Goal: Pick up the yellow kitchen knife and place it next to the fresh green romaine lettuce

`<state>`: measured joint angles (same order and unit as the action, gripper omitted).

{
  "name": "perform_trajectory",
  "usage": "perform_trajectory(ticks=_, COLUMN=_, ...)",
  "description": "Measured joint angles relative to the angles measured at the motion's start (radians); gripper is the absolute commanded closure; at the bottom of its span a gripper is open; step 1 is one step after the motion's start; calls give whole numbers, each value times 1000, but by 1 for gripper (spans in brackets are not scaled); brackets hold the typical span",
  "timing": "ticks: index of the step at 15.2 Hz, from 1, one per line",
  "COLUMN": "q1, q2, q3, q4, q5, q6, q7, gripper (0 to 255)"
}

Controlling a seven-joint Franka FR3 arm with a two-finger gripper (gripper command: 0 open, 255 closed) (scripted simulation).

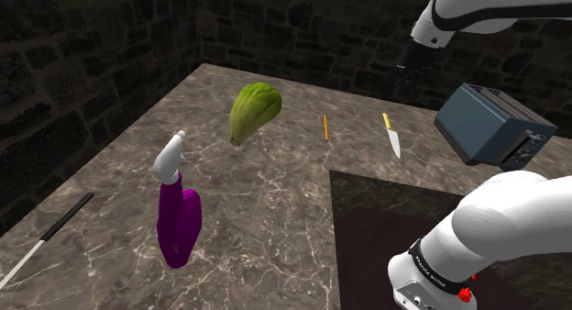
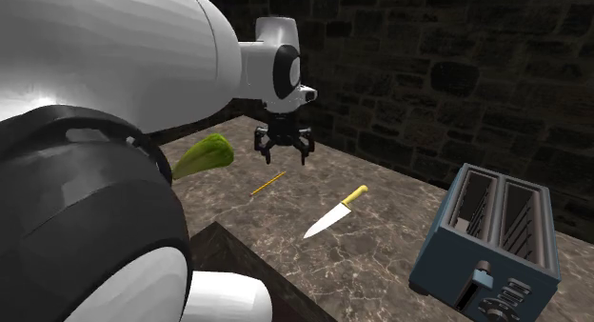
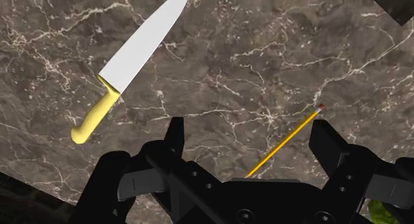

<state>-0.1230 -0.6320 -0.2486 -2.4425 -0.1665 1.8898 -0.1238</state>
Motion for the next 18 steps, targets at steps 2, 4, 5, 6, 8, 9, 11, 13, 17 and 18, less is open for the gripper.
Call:
perform_trajectory(ticks=2, q1=-13, q2=51, q3=-37, q4=2, q5=-6, q6=51, q7=-15, gripper=0)
perform_trajectory(ticks=4, q1=-25, q2=95, q3=-71, q4=4, q5=-8, q6=96, q7=-29, gripper=0)
perform_trajectory(ticks=5, q1=-29, q2=121, q3=-88, q4=5, q5=-7, q6=121, q7=-36, gripper=0)
perform_trajectory(ticks=6, q1=-35, q2=150, q3=-110, q4=12, q5=-7, q6=146, q7=-49, gripper=0)
perform_trajectory(ticks=8, q1=-43, q2=209, q3=-148, q4=27, q5=1, q6=191, q7=-72, gripper=0)
perform_trajectory(ticks=9, q1=-45, q2=239, q3=-164, q4=36, q5=9, q6=212, q7=-80, gripper=0)
perform_trajectory(ticks=11, q1=-52, q2=299, q3=-204, q4=44, q5=25, q6=262, q7=-107, gripper=0)
perform_trajectory(ticks=13, q1=-55, q2=368, q3=-243, q4=65, q5=52, q6=307, q7=-140, gripper=0)
perform_trajectory(ticks=17, q1=-62, q2=508, q3=-312, q4=120, q5=135, q6=379, q7=-218, gripper=0)
perform_trajectory(ticks=18, q1=-63, q2=530, q3=-319, q4=123, q5=151, q6=395, q7=-230, gripper=0)
